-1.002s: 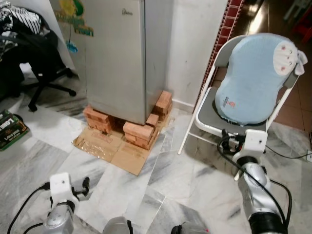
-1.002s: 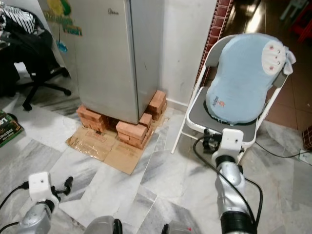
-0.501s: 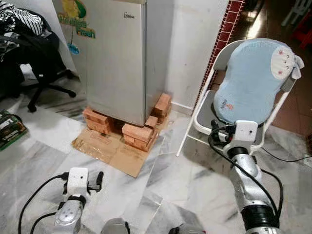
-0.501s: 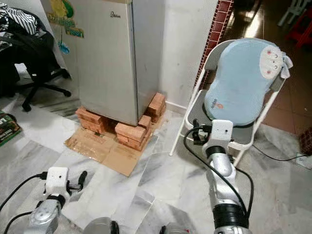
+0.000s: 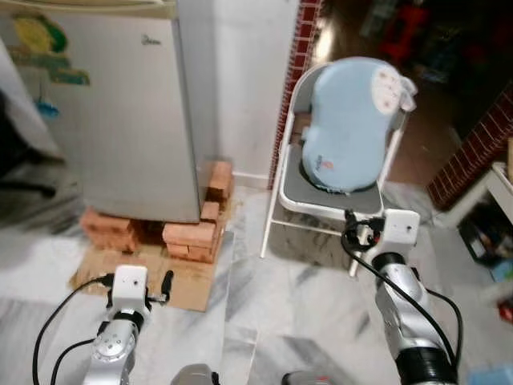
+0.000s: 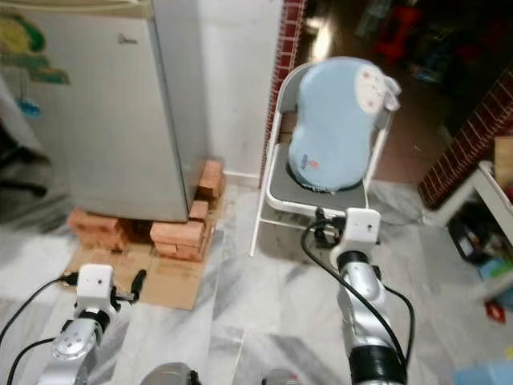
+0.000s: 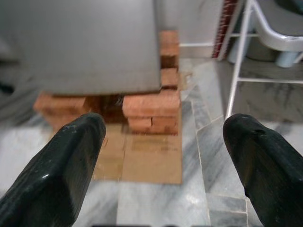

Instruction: Restocking fridge

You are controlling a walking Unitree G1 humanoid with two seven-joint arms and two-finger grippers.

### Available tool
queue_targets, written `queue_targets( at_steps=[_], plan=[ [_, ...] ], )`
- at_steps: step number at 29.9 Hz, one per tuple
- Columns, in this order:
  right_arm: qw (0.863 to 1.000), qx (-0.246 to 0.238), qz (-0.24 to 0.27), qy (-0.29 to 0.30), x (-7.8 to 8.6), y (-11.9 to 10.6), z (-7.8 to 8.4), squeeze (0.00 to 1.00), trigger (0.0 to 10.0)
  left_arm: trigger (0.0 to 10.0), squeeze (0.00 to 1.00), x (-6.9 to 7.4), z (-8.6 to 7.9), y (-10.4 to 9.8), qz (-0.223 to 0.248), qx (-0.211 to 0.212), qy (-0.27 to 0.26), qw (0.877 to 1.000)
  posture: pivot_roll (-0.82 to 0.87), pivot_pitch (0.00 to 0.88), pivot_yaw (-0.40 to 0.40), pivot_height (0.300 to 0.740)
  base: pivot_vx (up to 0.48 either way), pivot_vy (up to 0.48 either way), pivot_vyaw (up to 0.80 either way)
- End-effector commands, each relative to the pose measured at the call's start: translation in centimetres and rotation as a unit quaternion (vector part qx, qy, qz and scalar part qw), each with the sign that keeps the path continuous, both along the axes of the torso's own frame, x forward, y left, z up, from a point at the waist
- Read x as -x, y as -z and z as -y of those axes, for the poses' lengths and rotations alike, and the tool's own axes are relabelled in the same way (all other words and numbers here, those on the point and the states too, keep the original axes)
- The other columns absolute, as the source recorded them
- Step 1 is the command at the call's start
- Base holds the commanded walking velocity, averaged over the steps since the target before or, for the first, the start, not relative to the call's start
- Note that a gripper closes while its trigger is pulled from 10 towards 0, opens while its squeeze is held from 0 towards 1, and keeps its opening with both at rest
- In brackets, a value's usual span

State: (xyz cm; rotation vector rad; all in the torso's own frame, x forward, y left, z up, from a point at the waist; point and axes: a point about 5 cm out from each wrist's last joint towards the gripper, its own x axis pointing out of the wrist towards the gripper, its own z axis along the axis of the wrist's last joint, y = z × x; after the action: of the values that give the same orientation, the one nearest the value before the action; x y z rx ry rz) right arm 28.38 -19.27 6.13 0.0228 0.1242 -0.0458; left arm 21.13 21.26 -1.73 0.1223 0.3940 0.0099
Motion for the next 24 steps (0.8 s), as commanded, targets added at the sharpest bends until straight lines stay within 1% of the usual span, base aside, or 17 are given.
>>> queue_targets(
  at_steps=[1,2,9,10,11,13,14,16,19,20,22,24],
  plan=[
    [1.0,0.004,0.002,0.012,0.0,-0.4,1.0,0.0,10.0,10.0,0.0,-0.4,0.5,-0.4,0.01,-0.001,0.005,1.0,0.02,0.0,-0.011,0.74,0.0,0.48,-0.71],
    [1.0,0.001,0.002,0.015,0.0,-0.3,1.1,0.0,10.0,10.0,0.0,-0.4,0.4,-0.5,0.009,-0.001,0.005,1.0,0.02,0.0,-0.01,0.74,0.0,0.48,-0.64],
    [1.0,-0.003,0.007,0.009,-0.2,-0.5,0.4,0.0,10.0,10.0,0.0,-0.7,0.0,-0.7,0.009,-0.005,0.002,1.0,0.01,0.0,-0.003,0.74,0.0,0.48,0.0],
    [1.0,0.001,0.007,0.009,0.0,-0.5,0.3,0.0,10.0,10.0,0.0,-0.6,0.0,-0.7,0.009,-0.006,0.002,1.0,0.01,0.0,-0.003,0.74,0.0,0.48,0.0],
    [1.0,0.004,0.009,0.008,0.5,-0.5,0.1,0.0,10.0,10.0,0.0,-0.5,0.2,-0.7,0.008,-0.008,0.007,1.0,0.0,0.0,-0.002,0.74,0.0,0.48,0.0],
    [1.0,0.005,0.009,0.007,0.6,-0.4,0.0,0.0,10.0,10.0,0.0,-0.4,0.3,-0.6,0.007,-0.009,0.009,1.0,0.0,0.0,-0.003,0.74,0.0,0.48,0.0],
    [1.0,0.003,0.004,0.006,1.3,0.0,-0.1,0.0,10.0,10.0,0.0,-0.3,0.3,-0.6,0.007,-0.013,0.012,1.0,-0.01,0.0,0.004,0.74,0.0,0.48,0.0],
    [1.0,0.005,0.0,0.004,1.8,0.3,-0.3,0.0,10.0,10.0,0.0,-0.2,0.3,-0.7,0.007,-0.017,0.016,1.0,-0.01,0.0,0.007,0.74,0.0,0.48,0.0],
    [1.0,0.001,-0.005,0.012,1.9,0.5,-0.1,0.0,10.0,10.0,0.0,-0.4,0.8,-1.0,0.016,-0.027,0.043,0.999,-0.02,0.0,0.009,0.74,0.0,0.476,0.0],
    [1.0,0.004,0.003,0.01,1.5,0.2,-0.1,0.0,10.0,10.0,0.0,-0.8,1.1,-1.2,0.022,-0.023,0.049,0.998,-0.02,0.0,0.008,0.74,0.0,0.476,0.0],
    [1.0,0.002,0.001,0.013,1.3,0.1,0.0,0.0,10.0,10.0,0.0,-1.1,1.2,-1.4,0.027,-0.021,0.05,0.998,-0.02,0.0,0.007,0.74,0.0,0.476,0.0],
    [1.0,-0.002,-0.002,0.017,1.0,-0.1,0.2,0.0,10.0,10.0,0.0,-1.6,1.3,-1.9,0.042,-0.023,0.047,0.998,-0.01,0.0,0.0,0.74,0.0,0.476,-0.8]
  ],
)
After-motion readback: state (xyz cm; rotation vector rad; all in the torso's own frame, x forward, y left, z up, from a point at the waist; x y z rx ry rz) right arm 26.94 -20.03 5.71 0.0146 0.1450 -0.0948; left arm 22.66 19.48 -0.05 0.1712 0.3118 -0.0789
